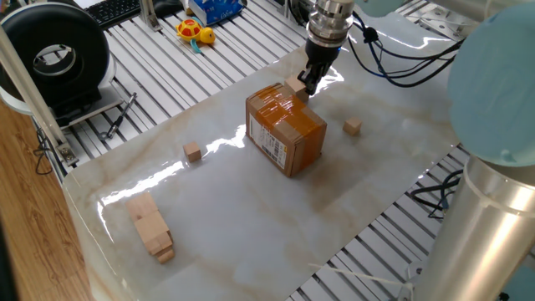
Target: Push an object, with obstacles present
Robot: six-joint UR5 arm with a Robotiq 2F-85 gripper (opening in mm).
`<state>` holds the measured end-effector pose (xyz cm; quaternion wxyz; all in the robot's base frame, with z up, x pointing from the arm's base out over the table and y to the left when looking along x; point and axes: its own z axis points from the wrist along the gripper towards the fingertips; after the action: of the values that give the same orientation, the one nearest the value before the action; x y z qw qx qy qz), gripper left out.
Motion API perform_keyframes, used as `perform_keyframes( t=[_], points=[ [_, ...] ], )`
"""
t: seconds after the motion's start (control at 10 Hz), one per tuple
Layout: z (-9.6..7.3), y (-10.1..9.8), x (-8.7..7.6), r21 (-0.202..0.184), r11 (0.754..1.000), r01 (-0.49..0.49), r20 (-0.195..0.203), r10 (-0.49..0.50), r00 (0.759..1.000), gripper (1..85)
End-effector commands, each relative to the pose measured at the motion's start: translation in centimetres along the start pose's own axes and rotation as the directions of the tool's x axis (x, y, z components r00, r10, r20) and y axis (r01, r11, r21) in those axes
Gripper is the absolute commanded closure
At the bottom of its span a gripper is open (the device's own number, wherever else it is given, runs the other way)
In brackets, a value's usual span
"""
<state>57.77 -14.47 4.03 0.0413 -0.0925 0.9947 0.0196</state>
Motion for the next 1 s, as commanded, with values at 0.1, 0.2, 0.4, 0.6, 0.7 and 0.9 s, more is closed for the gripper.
perform_keyframes(
  t=[0.1,0.2,0.4,0.6,0.7,0.9],
  points=[
    [0.6,-0.4,-2.1,0.001,1.000,0.015,0.013,-0.015,1.000,84.3],
    [0.8,-0.5,-2.6,0.003,1.000,0.021,0.014,-0.021,1.000,84.3],
    [1.0,-0.3,-3.4,0.012,0.999,0.042,0.016,-0.042,0.999,84.3],
    [0.8,0.0,-4.3,0.017,0.998,0.056,0.023,-0.056,0.998,84.3],
    [0.6,0.0,-4.6,0.017,0.998,0.062,0.024,-0.063,0.998,84.3],
    [0.4,-0.2,-4.2,0.012,0.999,0.053,0.021,-0.053,0.998,84.3]
  ],
)
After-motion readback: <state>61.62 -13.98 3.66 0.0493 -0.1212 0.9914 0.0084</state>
